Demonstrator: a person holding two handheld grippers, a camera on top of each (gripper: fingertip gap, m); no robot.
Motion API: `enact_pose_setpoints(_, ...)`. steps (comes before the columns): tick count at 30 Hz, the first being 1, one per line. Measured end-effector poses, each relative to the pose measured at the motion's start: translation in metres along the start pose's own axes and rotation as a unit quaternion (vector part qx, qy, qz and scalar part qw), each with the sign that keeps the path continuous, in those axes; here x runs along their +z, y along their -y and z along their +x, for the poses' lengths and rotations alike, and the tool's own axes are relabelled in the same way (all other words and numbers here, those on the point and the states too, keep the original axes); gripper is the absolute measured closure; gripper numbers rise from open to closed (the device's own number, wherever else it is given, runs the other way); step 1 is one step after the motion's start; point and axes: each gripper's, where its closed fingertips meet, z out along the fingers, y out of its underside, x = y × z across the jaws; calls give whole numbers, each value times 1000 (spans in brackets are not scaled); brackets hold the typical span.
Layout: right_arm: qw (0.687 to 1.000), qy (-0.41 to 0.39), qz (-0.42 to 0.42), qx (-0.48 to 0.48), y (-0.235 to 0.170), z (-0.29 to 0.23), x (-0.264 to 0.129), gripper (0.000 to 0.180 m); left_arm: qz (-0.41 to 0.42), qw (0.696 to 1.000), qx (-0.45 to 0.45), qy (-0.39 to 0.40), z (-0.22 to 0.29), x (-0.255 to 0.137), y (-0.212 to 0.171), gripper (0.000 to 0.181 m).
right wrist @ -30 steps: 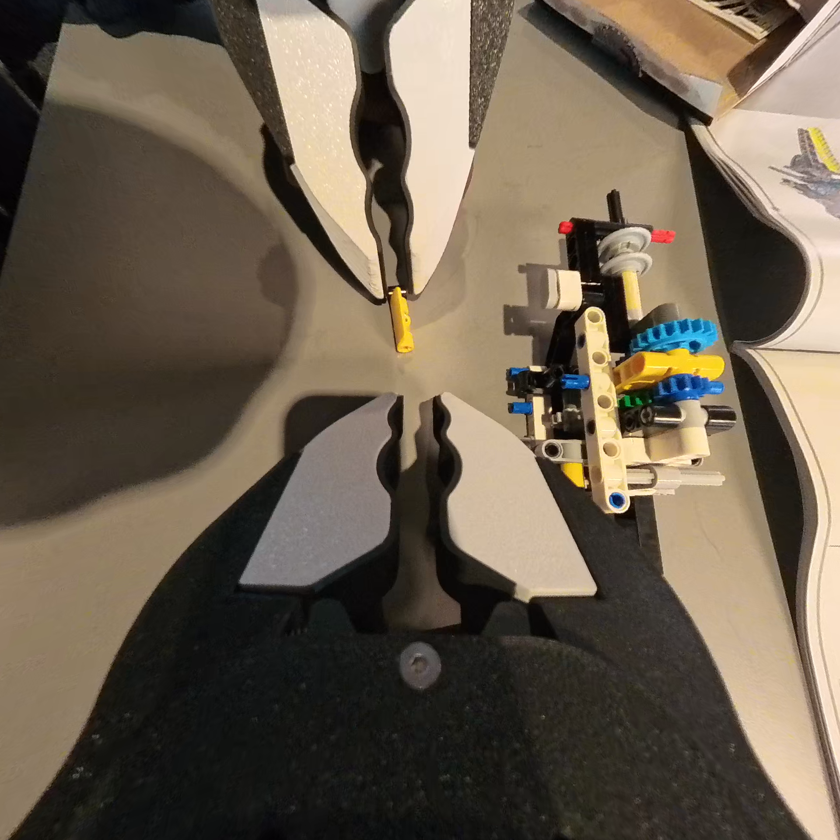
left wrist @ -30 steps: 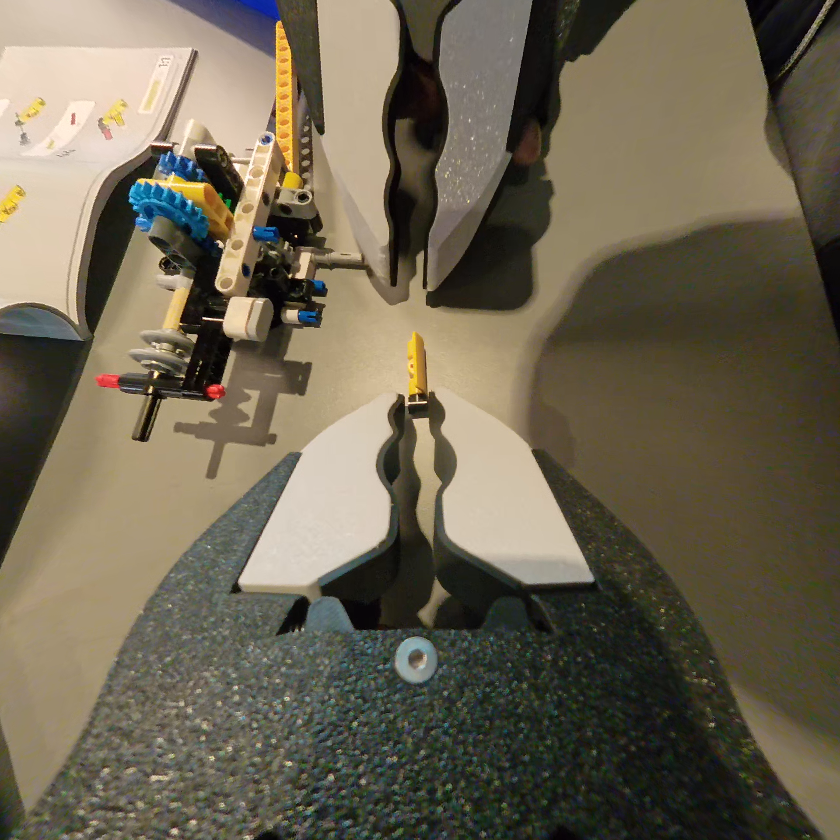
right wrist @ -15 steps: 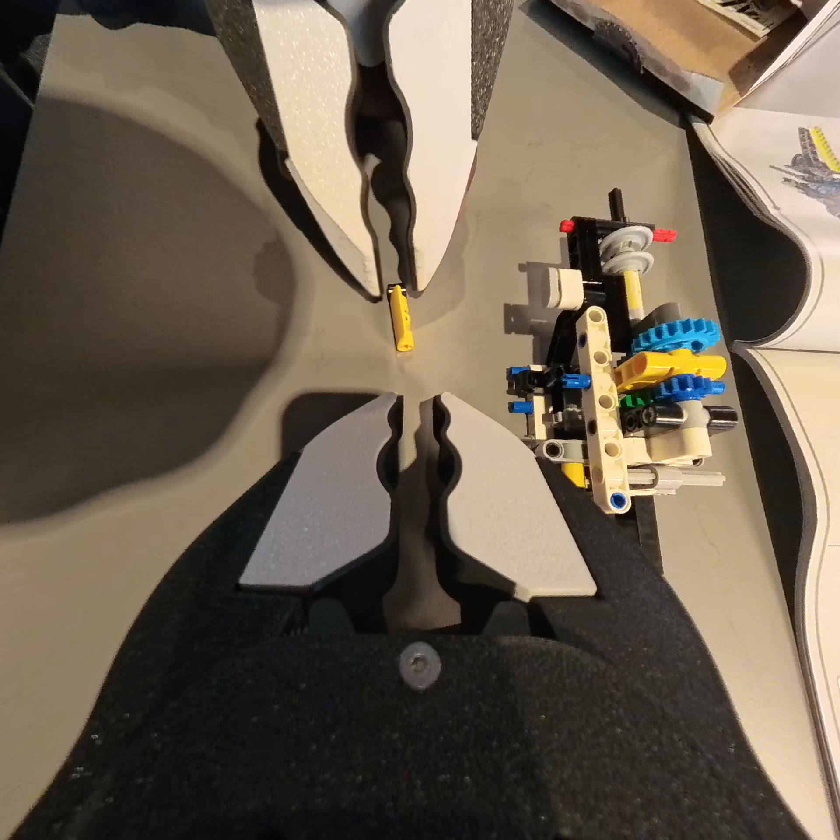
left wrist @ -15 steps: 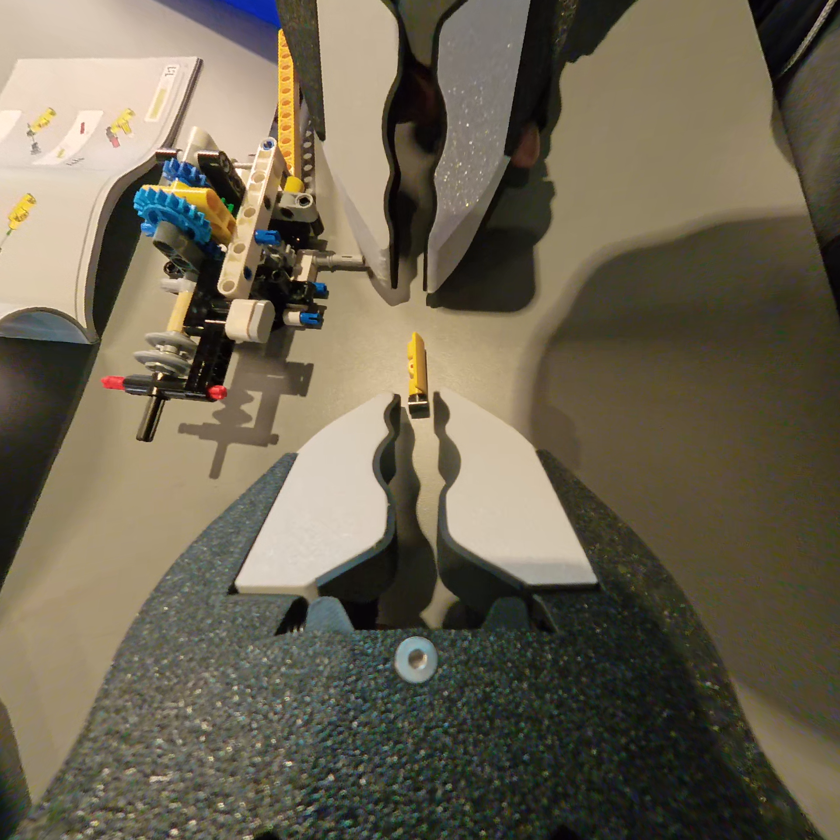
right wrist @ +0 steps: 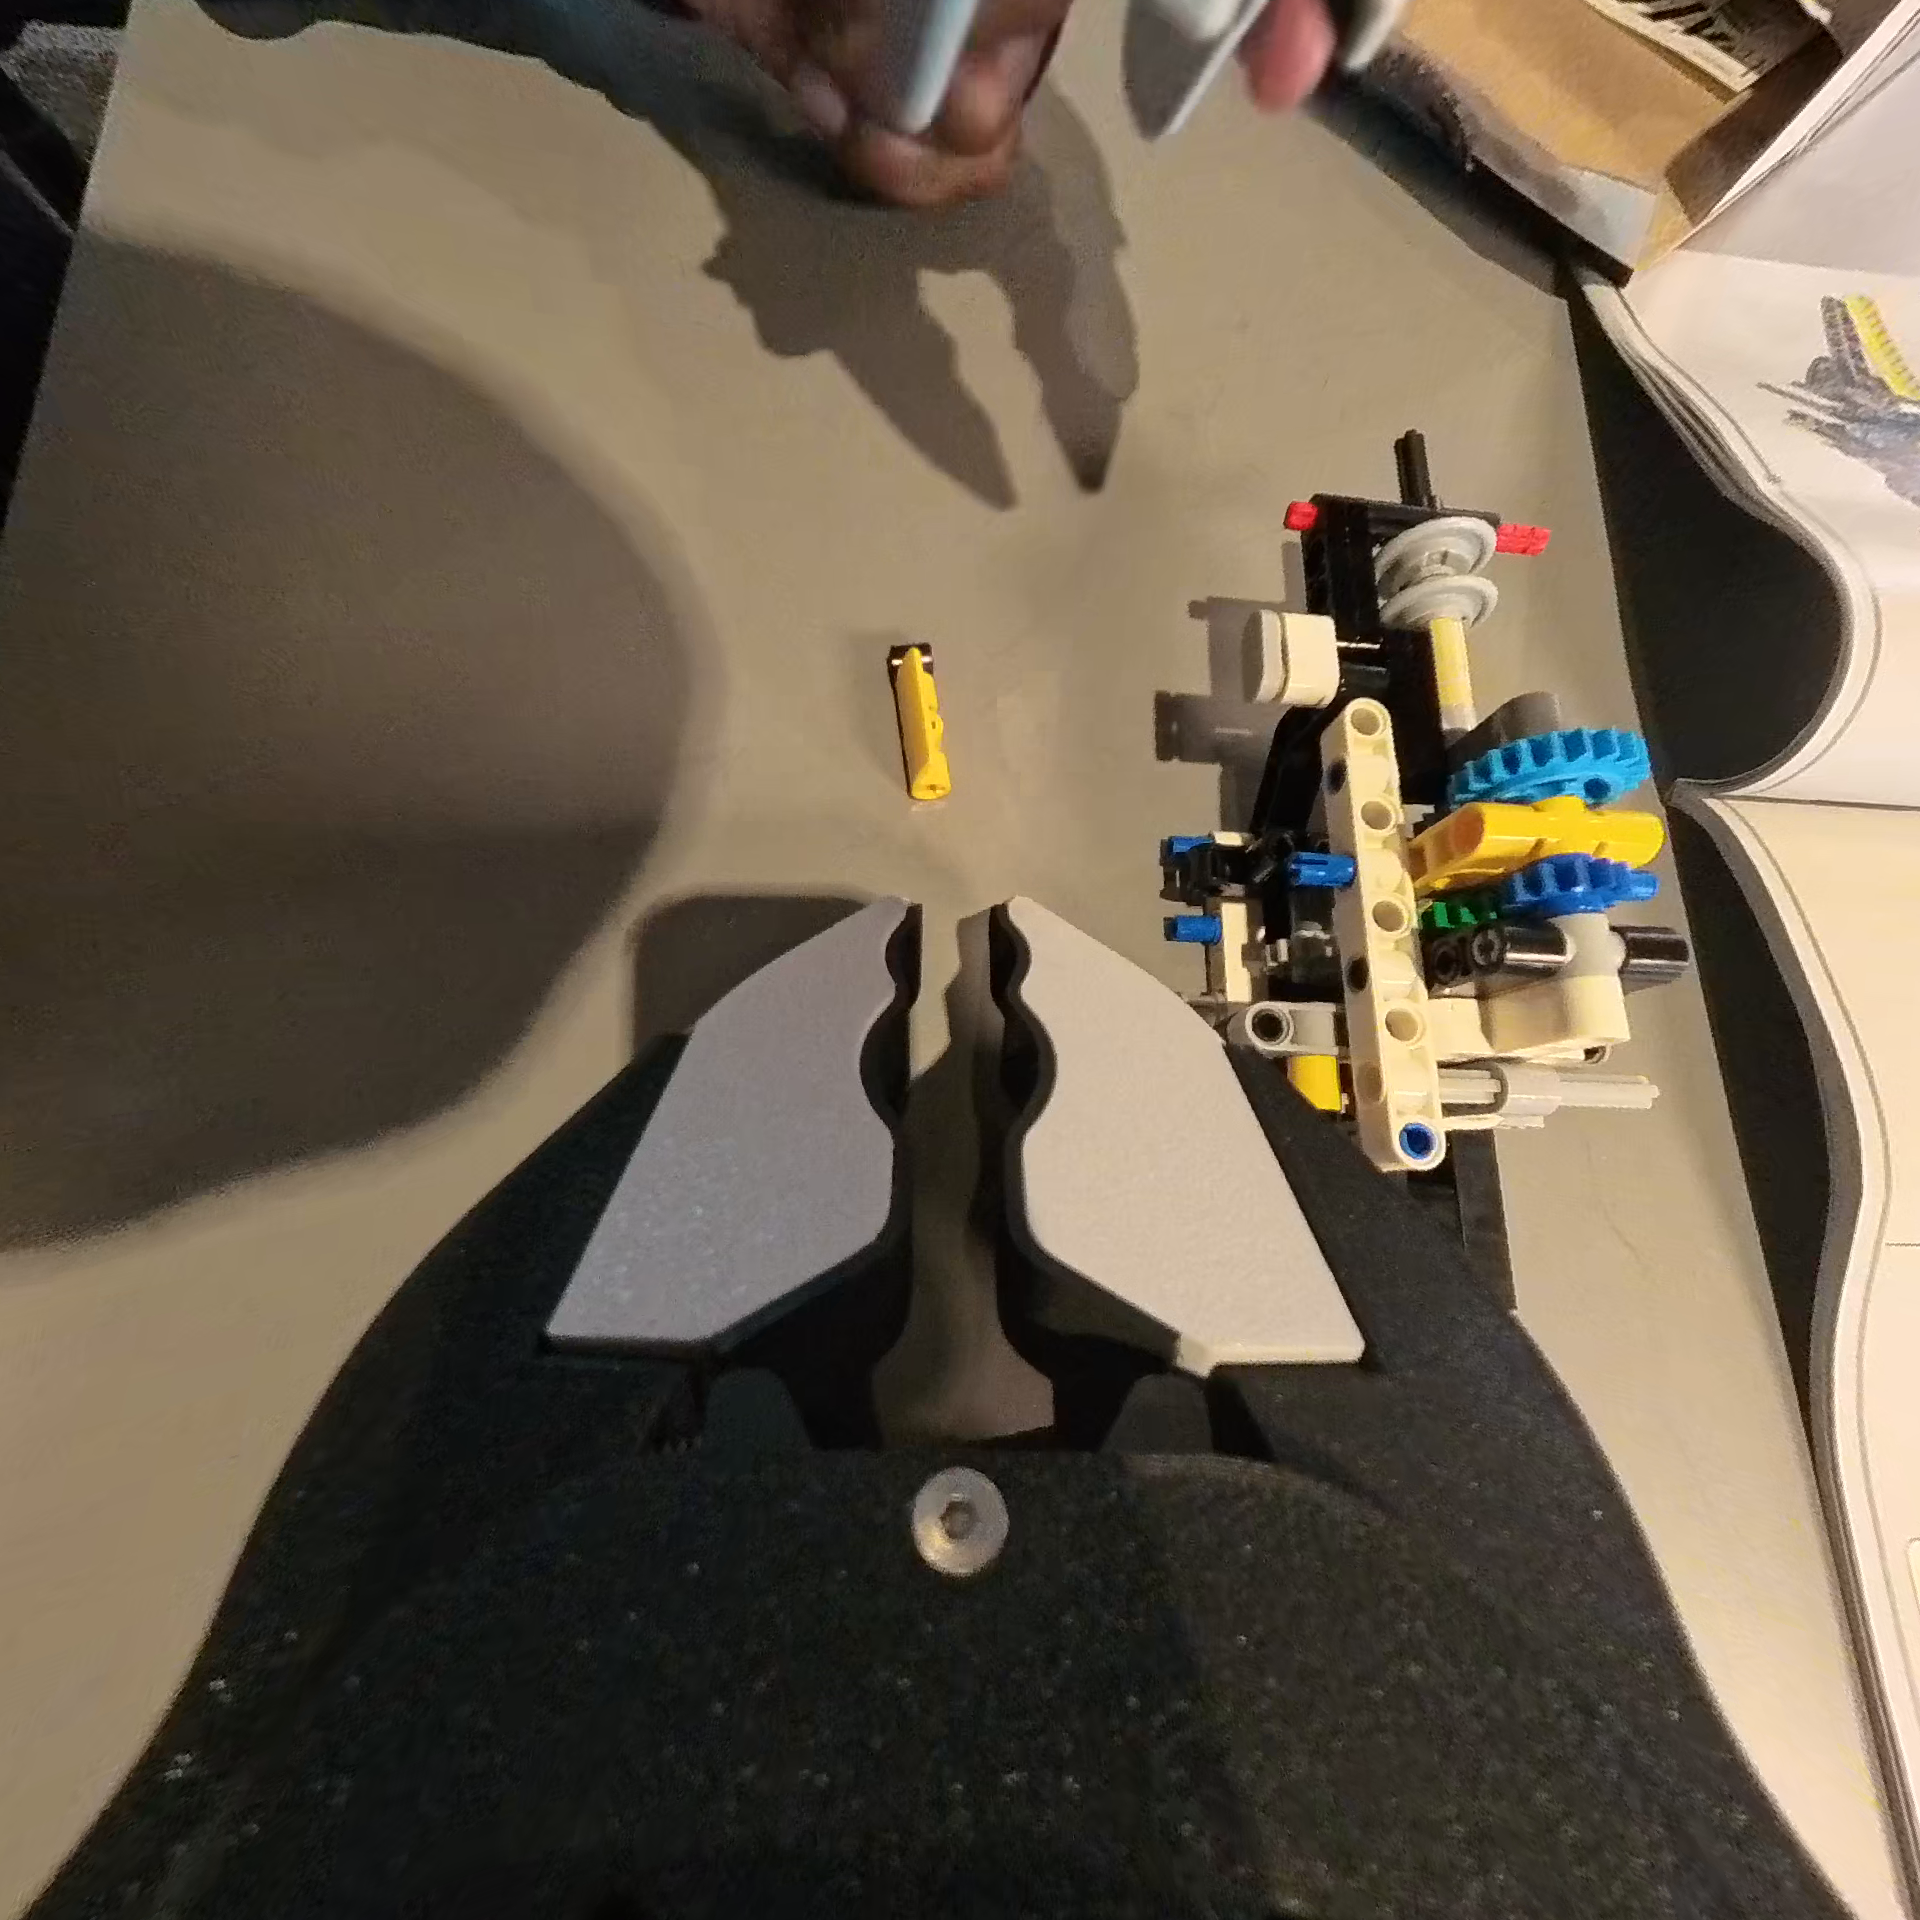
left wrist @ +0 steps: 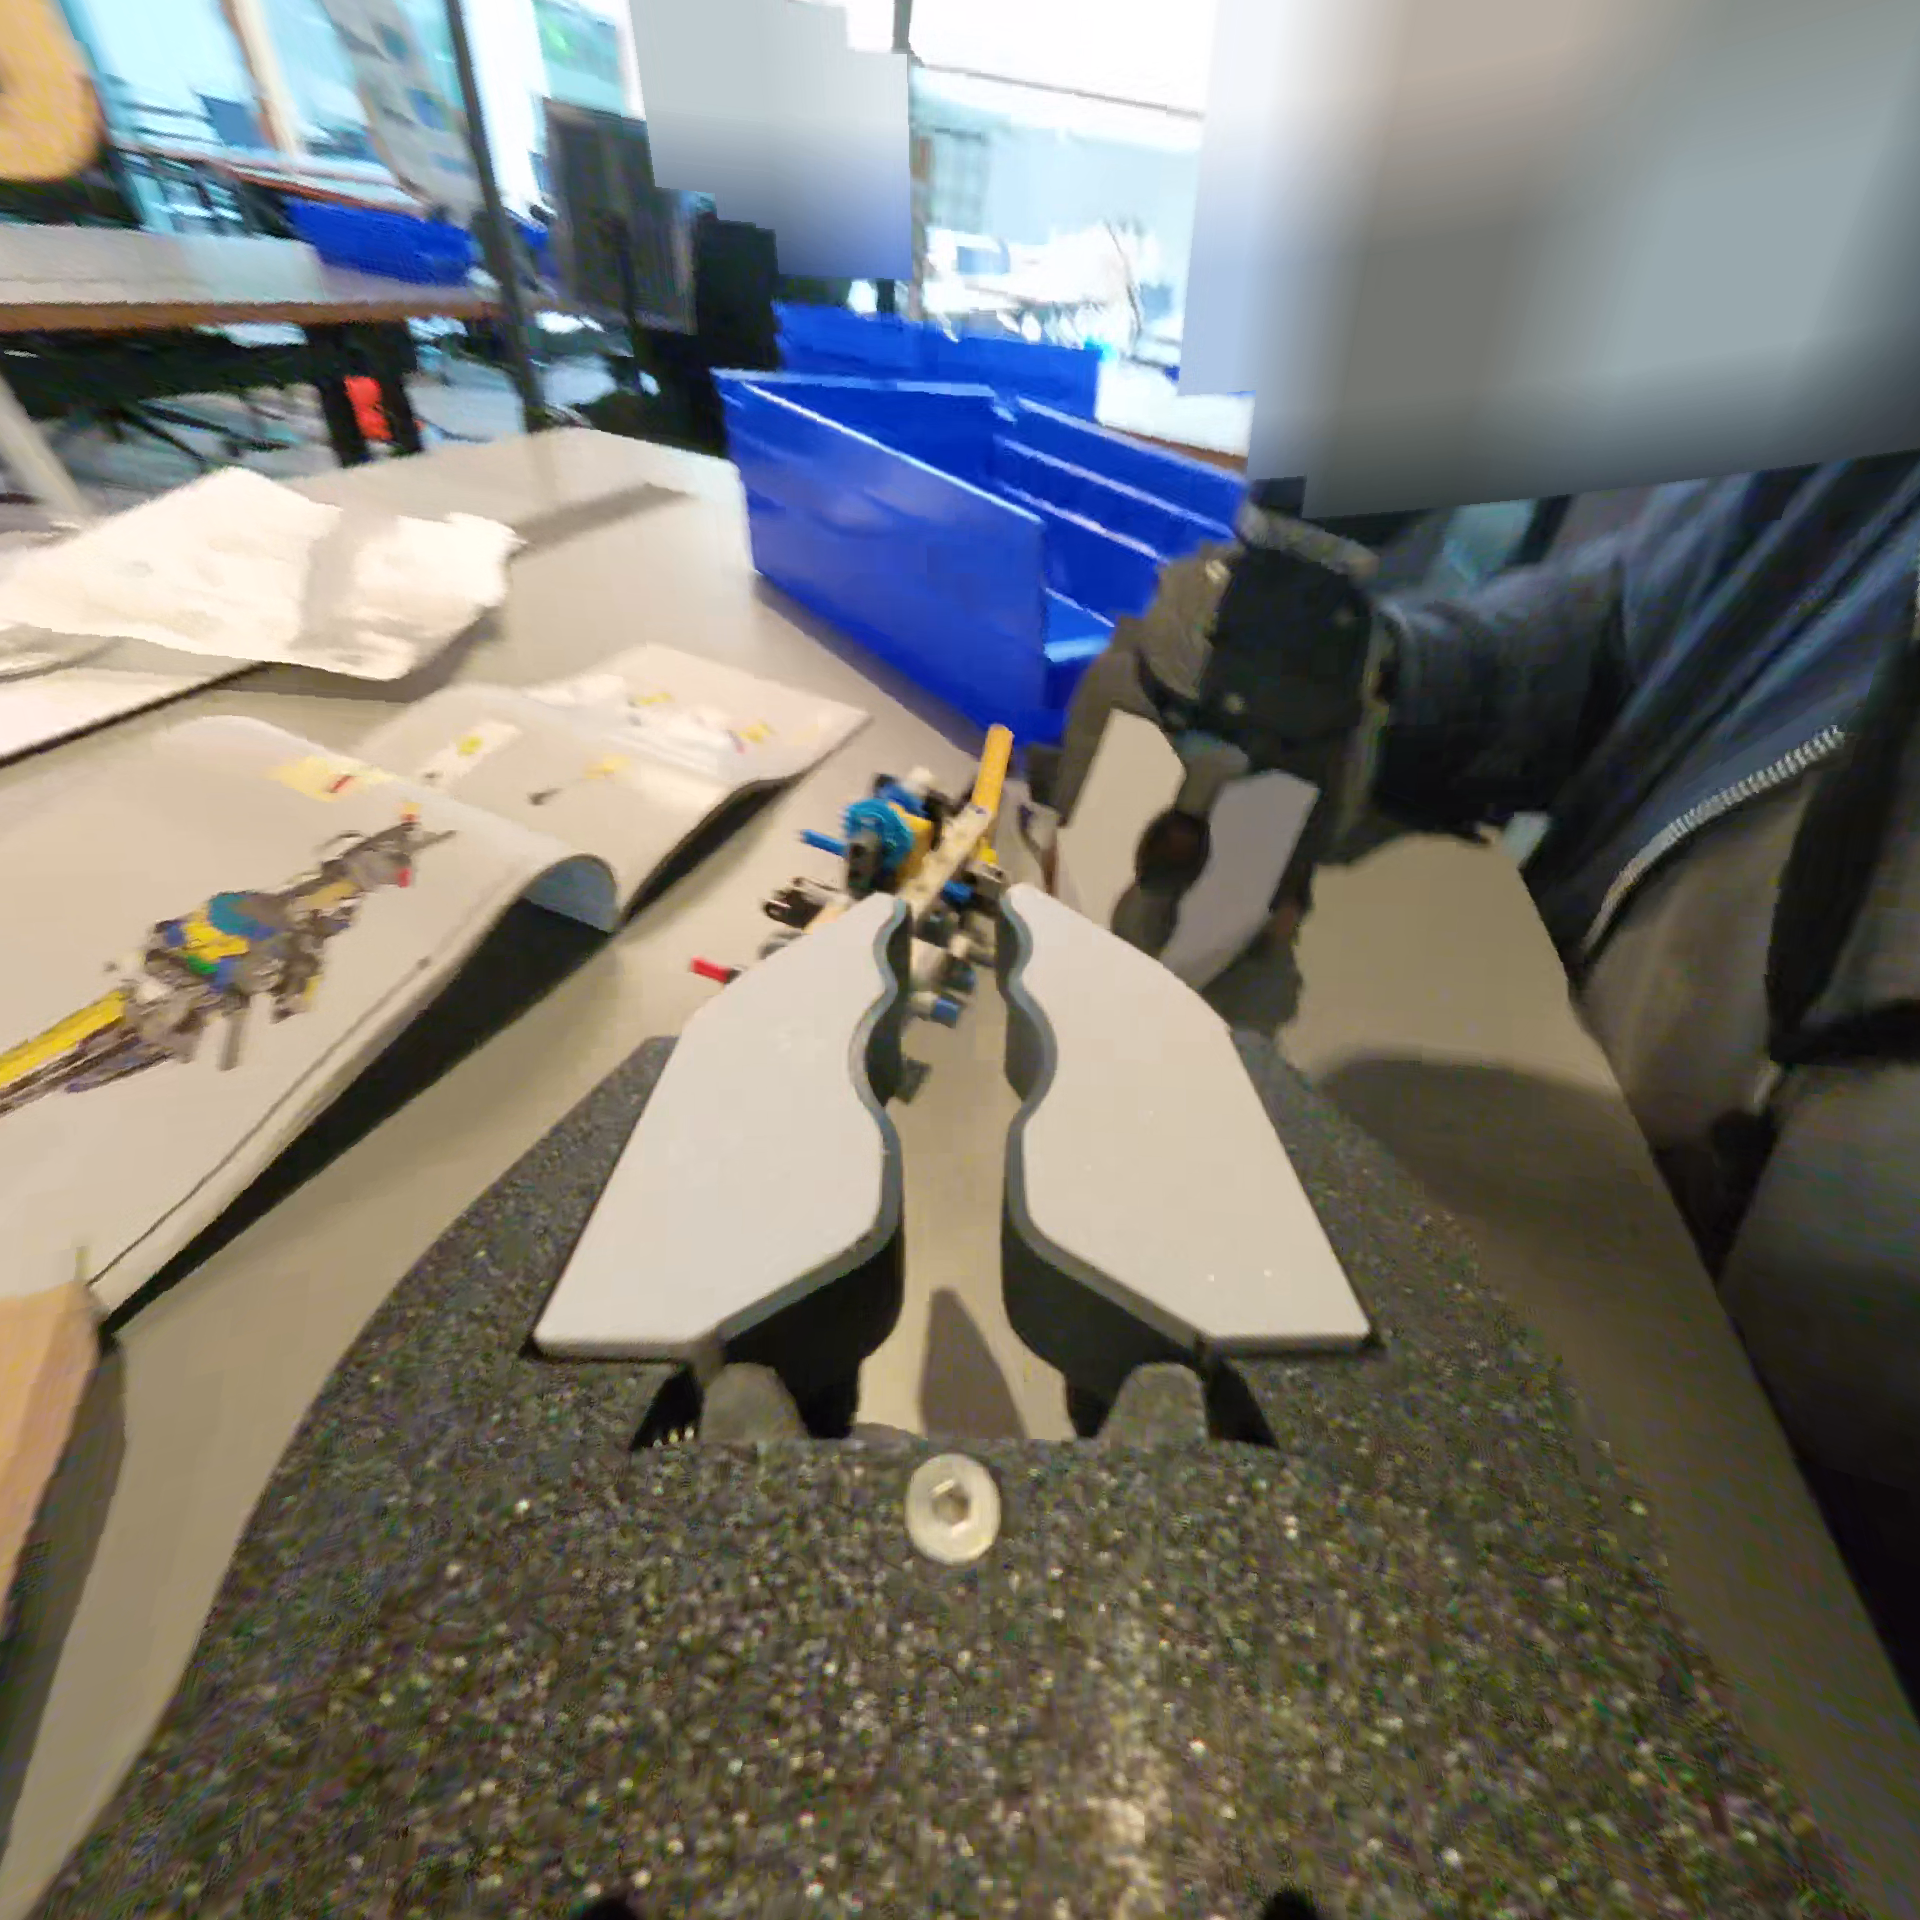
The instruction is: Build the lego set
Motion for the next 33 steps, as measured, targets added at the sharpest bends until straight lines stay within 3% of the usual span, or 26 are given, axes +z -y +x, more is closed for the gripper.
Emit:
enact_pose_setpoints(7, 1000, 0, 0, -1, 0, 0, 0, 167, 82, 993, -7, 89, -33, -17, 19, 167)
enact_pose_setpoints(11, 1000, 0, -1, -2, 0, -1, 0, 167, 153, 983, 21, 94, -30, -25, 38, 178)
enact_pose_setpoints(16, 1000, -2, -1, 0, 0, 0, 0, 168, 173, 977, 26, 123, -37, -26, 46, 181)
enact_pose_setpoints(24, 1000, -4, 8, 24, -3, -2, -9, 168, 92, 969, -11, 228, -76, -18, 23, 179)
enact_pose_setpoints(33, 998, 11, 37, 46, -22, -17, -44, 170, 65, 966, -29, 248, -87, -11, 13, 174)
